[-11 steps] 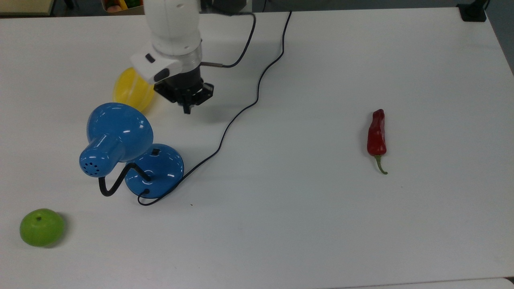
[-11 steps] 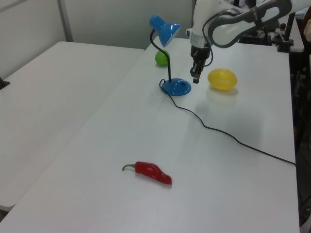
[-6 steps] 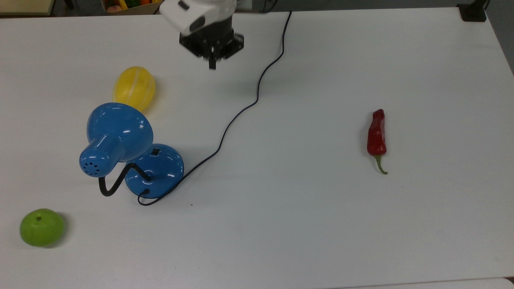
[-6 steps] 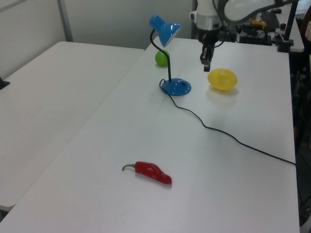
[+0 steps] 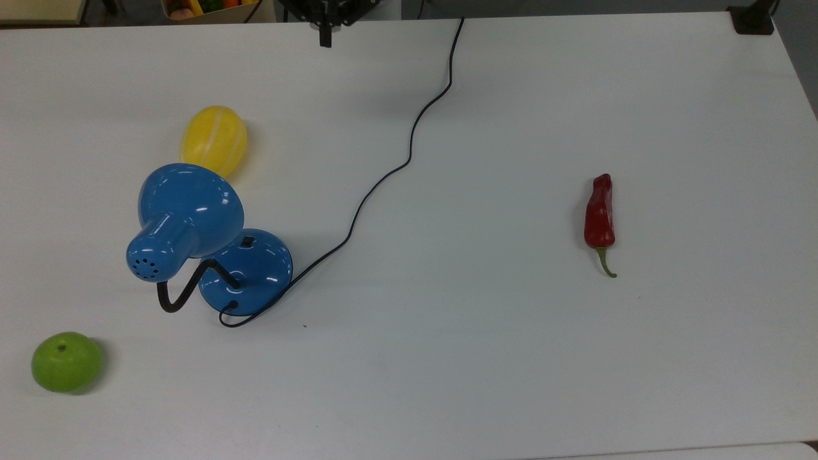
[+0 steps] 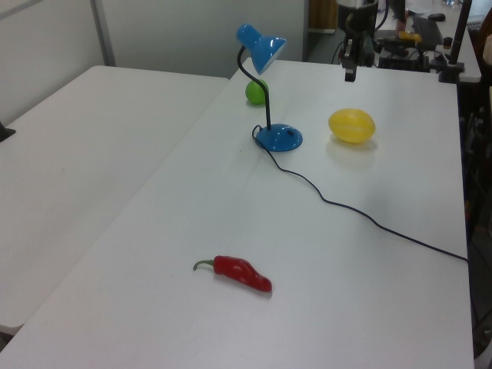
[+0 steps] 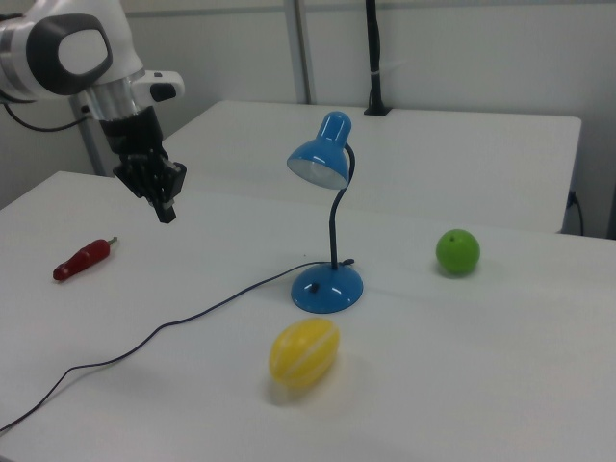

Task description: Turn off lamp

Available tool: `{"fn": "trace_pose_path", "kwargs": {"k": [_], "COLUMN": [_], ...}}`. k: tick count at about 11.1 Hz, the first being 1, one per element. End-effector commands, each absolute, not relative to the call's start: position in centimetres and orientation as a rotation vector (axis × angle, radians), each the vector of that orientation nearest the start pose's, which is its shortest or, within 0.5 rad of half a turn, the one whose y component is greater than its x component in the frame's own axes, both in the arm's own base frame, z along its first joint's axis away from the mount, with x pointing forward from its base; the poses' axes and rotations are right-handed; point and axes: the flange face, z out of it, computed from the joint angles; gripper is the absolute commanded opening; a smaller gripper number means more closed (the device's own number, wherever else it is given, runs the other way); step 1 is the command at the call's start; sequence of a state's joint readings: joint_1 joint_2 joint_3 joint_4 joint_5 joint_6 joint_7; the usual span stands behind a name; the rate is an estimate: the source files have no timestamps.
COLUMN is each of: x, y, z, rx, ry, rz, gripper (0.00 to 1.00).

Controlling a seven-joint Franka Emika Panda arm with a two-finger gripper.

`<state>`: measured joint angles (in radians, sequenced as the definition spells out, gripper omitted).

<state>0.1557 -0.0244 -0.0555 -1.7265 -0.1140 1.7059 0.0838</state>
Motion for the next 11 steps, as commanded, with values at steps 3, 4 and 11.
{"fn": "trace_pose_path", "kwargs": {"k": [3,4,11], "x": [55.2,55.0,54.6], "y": [3.6,3.5,2.2], "z": [59.3,59.2,60.4], "rx": [-3.248,-3.249,-3.258], "ry": [-0.023,-0.019,-0.054], "rz": [0.011,0.038,0.078], "gripper": [1.0,1.0,1.0]}}
